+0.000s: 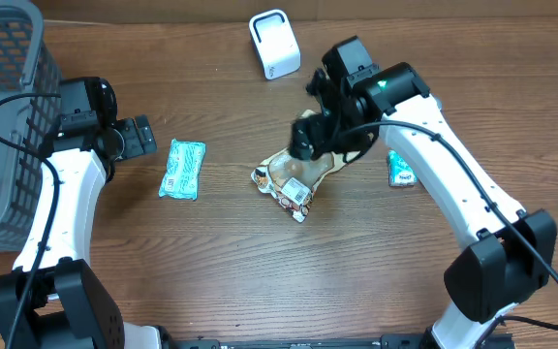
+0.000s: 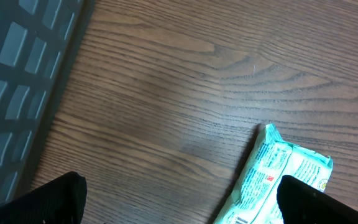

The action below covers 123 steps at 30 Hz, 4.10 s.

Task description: Scan the item barcode

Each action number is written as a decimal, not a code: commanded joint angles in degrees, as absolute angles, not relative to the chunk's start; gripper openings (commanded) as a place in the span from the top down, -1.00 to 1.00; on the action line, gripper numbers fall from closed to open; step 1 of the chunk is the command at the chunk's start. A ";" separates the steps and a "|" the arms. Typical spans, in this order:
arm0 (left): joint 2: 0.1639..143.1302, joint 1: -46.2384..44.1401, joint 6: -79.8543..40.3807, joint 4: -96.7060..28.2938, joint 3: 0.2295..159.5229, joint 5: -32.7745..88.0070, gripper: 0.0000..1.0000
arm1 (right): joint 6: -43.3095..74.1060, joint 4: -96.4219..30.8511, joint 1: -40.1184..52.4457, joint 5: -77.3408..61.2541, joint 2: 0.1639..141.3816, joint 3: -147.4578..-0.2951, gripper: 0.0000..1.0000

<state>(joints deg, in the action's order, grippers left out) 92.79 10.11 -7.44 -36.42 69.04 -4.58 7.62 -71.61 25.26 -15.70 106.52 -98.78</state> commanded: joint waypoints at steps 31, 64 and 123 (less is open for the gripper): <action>91.94 9.72 -6.81 -36.40 70.08 -4.86 -0.99 | 24.25 -35.77 39.35 -19.20 107.37 -67.72 0.87; 91.94 9.72 -6.81 -36.40 70.08 -4.86 -0.99 | 13.02 -62.06 30.63 -16.80 107.26 -87.39 0.31; 91.94 9.72 -6.81 -36.40 70.08 -4.86 -0.99 | 13.43 -45.28 30.24 -5.37 107.48 -85.49 -0.86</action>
<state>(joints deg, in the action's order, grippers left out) 92.79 10.11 -7.46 -36.45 69.04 -4.60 13.47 -45.01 30.41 -6.61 107.53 -85.91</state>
